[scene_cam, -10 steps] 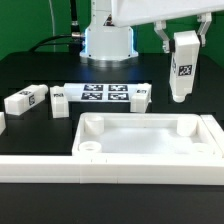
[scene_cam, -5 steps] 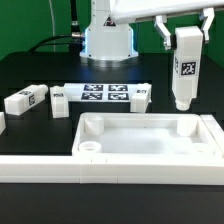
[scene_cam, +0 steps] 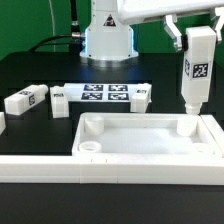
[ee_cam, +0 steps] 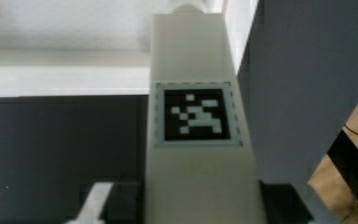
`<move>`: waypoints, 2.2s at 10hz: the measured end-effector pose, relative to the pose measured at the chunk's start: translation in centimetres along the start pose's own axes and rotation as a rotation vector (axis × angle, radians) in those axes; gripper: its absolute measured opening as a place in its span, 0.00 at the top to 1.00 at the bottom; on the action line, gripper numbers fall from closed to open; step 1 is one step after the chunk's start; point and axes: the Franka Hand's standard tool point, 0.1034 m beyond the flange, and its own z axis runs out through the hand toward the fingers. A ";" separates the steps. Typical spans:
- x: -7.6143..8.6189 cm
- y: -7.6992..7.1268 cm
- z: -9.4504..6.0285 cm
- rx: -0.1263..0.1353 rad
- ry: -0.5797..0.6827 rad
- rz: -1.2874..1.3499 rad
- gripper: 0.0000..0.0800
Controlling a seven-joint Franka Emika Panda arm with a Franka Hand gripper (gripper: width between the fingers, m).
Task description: Assemble desk
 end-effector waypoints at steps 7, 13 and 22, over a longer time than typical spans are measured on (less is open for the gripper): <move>0.5 -0.7 2.5 -0.019 0.116 -0.155 0.64; 1.5 -0.8 3.6 -0.014 0.115 -0.159 0.64; -0.1 -0.8 5.4 -0.011 0.089 -0.158 0.64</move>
Offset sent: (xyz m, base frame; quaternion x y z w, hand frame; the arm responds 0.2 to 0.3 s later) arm 0.0237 0.0007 -0.0123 -0.0595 0.0199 -0.1390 0.9883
